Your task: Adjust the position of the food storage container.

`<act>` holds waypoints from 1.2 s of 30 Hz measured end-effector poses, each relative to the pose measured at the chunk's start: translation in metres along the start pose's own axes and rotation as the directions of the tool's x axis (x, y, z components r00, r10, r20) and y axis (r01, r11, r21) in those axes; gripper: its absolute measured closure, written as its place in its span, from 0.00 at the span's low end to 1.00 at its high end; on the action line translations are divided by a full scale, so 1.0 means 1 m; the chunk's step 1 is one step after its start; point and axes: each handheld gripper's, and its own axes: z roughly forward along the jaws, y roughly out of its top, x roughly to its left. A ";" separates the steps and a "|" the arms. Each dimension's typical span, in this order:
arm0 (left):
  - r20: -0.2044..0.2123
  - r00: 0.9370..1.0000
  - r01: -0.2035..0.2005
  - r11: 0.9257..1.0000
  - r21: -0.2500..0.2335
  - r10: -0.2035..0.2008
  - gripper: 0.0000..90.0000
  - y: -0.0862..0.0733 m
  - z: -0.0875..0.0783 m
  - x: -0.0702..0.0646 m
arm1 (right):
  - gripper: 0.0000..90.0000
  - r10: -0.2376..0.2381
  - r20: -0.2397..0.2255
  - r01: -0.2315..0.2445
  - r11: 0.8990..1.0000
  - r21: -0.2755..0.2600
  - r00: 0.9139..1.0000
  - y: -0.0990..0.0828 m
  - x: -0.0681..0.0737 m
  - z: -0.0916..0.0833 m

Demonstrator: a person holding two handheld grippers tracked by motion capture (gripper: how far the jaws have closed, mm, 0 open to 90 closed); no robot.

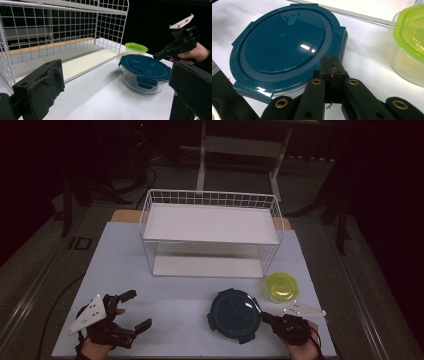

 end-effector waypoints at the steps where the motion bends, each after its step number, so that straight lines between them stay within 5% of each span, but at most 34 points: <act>1: 0.001 1.000 0.002 1.000 -0.001 -0.002 0.00 0.000 0.000 0.000 | 1.00 0.002 0.004 -0.002 1.000 -0.001 1.000 0.000 0.000 0.000; 12: 0.002 1.000 0.004 1.000 0.003 -0.004 0.00 0.000 0.002 0.000 | 1.00 0.005 -0.041 -0.004 1.000 0.013 0.999 0.007 0.011 0.013; 22: 0.003 1.000 0.003 1.000 0.010 -0.003 0.00 -0.001 0.003 0.000 | 1.00 -0.035 -0.113 0.039 0.999 0.034 0.993 0.016 0.029 0.029; 36: 0.006 1.000 -0.001 1.000 0.015 0.001 0.00 -0.001 0.004 0.000 | 1.00 -0.039 -0.127 0.044 0.998 0.036 0.991 0.013 0.034 0.032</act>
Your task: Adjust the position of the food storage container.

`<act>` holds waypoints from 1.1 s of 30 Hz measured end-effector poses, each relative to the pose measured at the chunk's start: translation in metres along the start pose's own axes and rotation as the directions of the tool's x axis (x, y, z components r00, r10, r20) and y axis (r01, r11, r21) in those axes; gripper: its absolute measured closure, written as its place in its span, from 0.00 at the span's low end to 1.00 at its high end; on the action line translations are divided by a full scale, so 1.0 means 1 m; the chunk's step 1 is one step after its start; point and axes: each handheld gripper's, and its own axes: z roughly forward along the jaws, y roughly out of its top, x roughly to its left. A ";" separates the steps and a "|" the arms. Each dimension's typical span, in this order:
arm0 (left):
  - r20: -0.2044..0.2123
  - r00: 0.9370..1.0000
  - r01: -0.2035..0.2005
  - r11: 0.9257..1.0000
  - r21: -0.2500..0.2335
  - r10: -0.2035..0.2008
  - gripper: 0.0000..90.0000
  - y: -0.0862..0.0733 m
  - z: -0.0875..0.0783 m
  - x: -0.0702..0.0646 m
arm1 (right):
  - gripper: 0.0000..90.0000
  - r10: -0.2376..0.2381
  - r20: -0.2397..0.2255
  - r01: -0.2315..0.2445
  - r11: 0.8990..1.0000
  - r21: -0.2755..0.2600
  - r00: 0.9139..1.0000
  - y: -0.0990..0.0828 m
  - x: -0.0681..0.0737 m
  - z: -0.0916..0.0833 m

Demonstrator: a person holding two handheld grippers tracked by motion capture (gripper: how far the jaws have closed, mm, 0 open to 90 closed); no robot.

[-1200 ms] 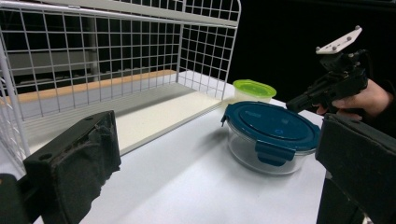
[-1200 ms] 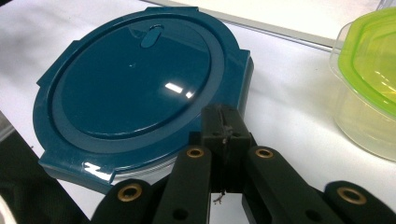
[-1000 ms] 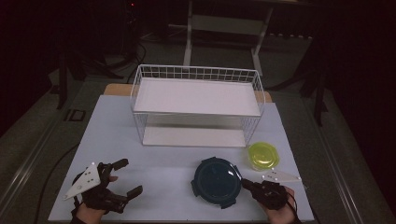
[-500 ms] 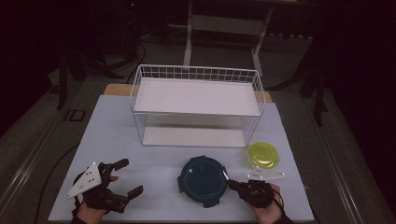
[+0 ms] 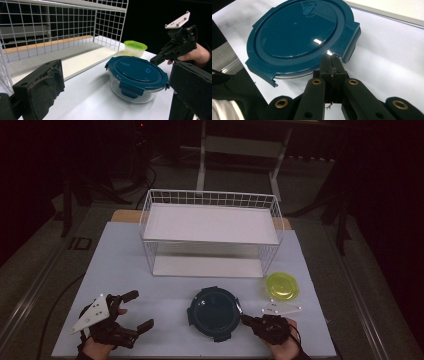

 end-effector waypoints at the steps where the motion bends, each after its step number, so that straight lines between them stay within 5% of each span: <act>1: 0.000 1.000 0.001 1.000 0.000 -0.001 0.00 0.000 0.000 0.000 | 1.00 -0.001 -0.005 0.001 1.000 0.001 1.000 0.001 0.001 0.001; 25: 0.010 1.000 0.010 1.000 0.010 -0.010 0.00 -0.001 0.001 0.001 | 1.00 -0.054 -0.130 0.058 0.998 0.020 0.990 0.027 0.030 0.045; 29: 0.006 1.000 0.011 1.000 0.008 -0.011 0.00 -0.001 -0.001 0.002 | 1.00 -0.066 -0.090 0.064 0.998 -0.026 0.994 0.041 0.028 0.042; 33: 0.007 1.000 0.011 1.000 0.006 -0.011 0.00 -0.001 -0.002 0.002 | 1.00 -0.025 -0.056 0.024 0.999 -0.025 0.998 0.045 0.014 0.045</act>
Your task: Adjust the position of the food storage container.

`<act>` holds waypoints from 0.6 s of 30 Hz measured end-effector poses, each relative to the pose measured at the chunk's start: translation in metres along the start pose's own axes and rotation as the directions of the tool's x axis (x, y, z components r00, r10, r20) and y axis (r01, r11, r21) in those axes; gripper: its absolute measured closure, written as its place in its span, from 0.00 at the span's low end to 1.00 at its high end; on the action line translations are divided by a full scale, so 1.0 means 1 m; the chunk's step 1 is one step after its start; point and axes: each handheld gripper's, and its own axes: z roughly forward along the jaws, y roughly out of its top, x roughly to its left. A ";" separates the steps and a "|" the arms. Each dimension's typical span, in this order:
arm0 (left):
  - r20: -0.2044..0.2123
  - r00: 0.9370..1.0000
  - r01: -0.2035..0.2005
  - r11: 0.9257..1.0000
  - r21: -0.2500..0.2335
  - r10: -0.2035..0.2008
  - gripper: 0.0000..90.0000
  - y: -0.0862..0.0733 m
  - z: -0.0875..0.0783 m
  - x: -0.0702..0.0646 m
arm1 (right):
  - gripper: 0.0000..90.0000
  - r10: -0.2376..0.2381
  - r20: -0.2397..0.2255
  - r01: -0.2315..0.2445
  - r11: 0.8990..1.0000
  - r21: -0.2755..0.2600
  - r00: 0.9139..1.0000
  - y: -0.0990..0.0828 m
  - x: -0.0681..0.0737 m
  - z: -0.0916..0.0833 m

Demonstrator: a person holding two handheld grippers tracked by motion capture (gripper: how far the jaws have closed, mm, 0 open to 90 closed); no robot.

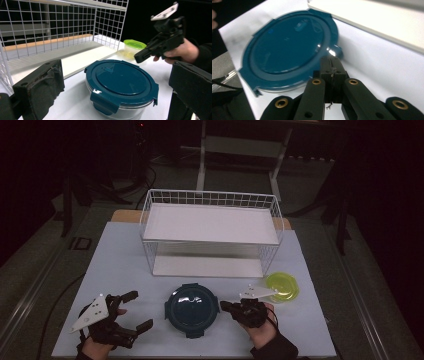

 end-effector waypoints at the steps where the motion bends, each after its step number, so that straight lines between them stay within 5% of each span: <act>1: 0.001 1.000 -0.001 1.000 0.001 0.001 0.00 0.000 0.000 0.000 | 1.00 0.011 0.001 -0.011 1.000 0.006 1.000 -0.001 -0.002 0.002; 6: 0.004 1.000 -0.002 1.000 0.007 0.002 0.00 0.000 0.001 -0.001 | 1.00 0.026 -0.003 -0.026 0.998 0.057 1.000 -0.007 -0.006 0.013; 18: 0.012 1.000 -0.009 1.000 0.021 0.009 0.00 -0.001 0.003 -0.002 | 1.00 0.029 -0.031 -0.027 0.998 0.063 0.999 -0.010 0.001 0.015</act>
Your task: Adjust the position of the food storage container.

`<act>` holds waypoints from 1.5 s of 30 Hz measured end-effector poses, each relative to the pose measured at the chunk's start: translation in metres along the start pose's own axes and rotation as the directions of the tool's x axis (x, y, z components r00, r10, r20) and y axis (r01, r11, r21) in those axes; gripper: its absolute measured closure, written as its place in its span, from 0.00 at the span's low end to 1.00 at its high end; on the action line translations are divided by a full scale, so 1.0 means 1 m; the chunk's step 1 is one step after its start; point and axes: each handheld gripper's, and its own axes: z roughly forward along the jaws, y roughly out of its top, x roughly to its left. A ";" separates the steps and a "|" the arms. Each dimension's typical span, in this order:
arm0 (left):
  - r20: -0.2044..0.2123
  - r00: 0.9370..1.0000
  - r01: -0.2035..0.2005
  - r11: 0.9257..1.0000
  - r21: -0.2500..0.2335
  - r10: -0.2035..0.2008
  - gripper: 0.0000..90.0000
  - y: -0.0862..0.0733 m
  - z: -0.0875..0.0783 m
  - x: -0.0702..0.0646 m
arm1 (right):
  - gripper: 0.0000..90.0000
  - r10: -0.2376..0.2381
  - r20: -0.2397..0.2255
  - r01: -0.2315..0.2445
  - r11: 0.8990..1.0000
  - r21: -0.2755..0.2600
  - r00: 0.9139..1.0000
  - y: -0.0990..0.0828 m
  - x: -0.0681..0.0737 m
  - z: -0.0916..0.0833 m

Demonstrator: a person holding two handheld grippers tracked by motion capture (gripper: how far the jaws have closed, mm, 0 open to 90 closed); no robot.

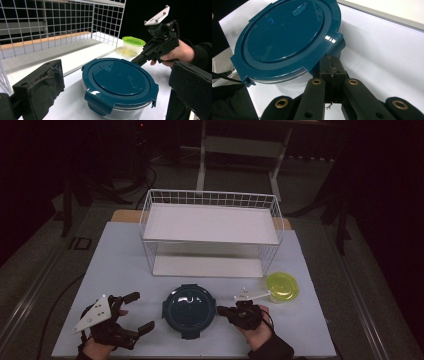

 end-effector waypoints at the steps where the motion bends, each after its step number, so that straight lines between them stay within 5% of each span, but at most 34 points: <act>1: 0.001 1.000 -0.001 1.000 0.002 0.001 0.00 0.000 0.000 0.000 | 1.00 0.001 -0.002 -0.001 1.000 0.001 1.000 0.000 0.001 0.000; 15: 0.019 1.000 -0.007 1.000 0.026 0.007 0.00 -0.002 0.004 -0.001 | 1.00 -0.029 -0.030 0.029 1.000 0.001 0.999 0.014 0.011 0.024; 22: 0.000 1.000 0.000 1.000 0.024 0.000 0.00 -0.001 0.002 0.000 | 0.99 -0.029 0.000 0.029 0.999 -0.025 1.000 0.017 0.010 0.018; 27: -0.004 0.999 0.052 0.998 0.036 -0.051 0.00 0.001 0.001 0.001 | 0.79 -0.060 0.019 0.061 0.996 -0.068 0.998 0.018 0.013 0.006; 28: -0.003 0.998 0.067 0.997 0.042 -0.067 0.00 0.003 0.001 0.001 | 0.68 -0.076 0.029 0.078 0.993 -0.090 0.997 0.018 0.015 0.001; 35: -0.019 1.000 0.027 0.994 0.103 -0.025 0.00 0.013 0.006 -0.006 | 0.30 -0.086 0.013 0.087 0.978 -0.188 0.996 0.021 0.017 -0.011; 38: -0.016 0.998 0.059 0.992 0.111 -0.058 0.00 0.017 0.005 -0.004 | 0.20 -0.093 -0.013 0.088 0.973 -0.213 0.996 0.023 0.017 -0.016; 40: -0.020 0.996 0.090 0.989 0.115 -0.088 0.00 0.019 0.003 0.000 | 0.17 -0.116 -0.032 0.105 0.964 -0.243 0.993 0.024 0.017 -0.019; 45: -0.041 0.985 0.170 0.973 0.157 -0.166 0.00 0.022 0.001 0.013 | 0.18 -0.194 0.020 0.191 0.939 -0.284 0.981 0.028 0.017 -0.026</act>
